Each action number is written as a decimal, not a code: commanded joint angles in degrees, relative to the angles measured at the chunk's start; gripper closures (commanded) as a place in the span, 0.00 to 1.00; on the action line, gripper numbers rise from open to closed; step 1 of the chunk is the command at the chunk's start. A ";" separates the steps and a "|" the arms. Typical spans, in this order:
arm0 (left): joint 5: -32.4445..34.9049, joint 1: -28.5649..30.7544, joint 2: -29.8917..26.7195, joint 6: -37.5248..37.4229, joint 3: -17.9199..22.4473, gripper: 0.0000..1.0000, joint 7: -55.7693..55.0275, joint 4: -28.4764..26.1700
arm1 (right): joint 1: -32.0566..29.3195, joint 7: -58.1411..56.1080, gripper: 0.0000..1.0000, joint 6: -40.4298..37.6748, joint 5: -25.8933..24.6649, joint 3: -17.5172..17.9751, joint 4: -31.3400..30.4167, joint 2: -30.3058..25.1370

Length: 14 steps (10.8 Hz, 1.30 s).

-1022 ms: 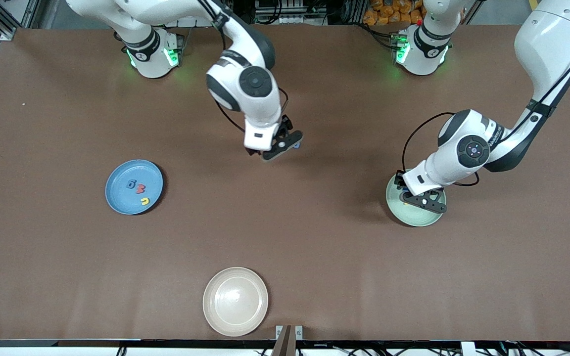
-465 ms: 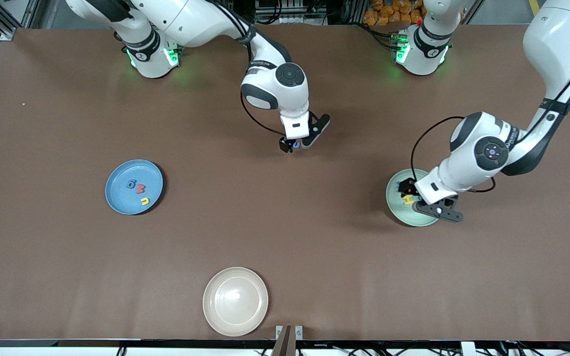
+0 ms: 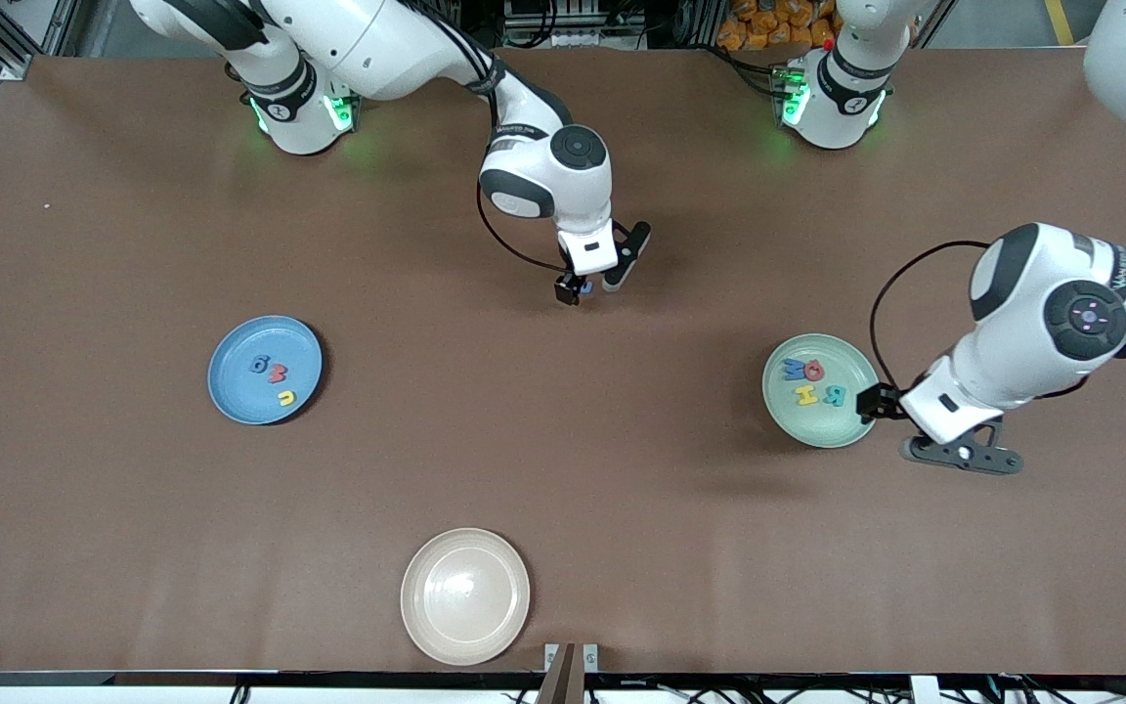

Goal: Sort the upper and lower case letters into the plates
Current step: 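Carry the blue 3 to the blue plate while the left arm returns to rest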

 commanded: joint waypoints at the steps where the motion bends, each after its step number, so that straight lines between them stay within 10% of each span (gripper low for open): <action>1: 1.37 -0.41 -0.96 -1.96 2.24 0.00 -0.08 3.75 | -0.47 -1.68 0.24 0.20 -1.37 0.59 0.52 1.58; 4: -1.60 -5.65 -6.74 -5.72 6.55 0.00 -0.08 5.26 | -0.64 -2.30 0.32 0.28 -1.81 0.77 0.61 2.81; 7: -14.51 -23.48 -11.94 -15.56 28.13 0.00 6.12 10.18 | -1.17 -2.22 0.54 1.86 -1.73 0.86 0.61 3.60; 10: -21.73 -32.02 -18.26 -20.83 38.52 0.00 10.10 10.18 | -2.57 -2.21 0.97 1.60 -1.55 1.82 0.78 3.52; 14: -27.63 -41.17 -23.81 -25.60 52.86 0.00 22.21 9.48 | -7.83 -2.22 1.00 -2.59 -0.94 5.94 0.87 0.98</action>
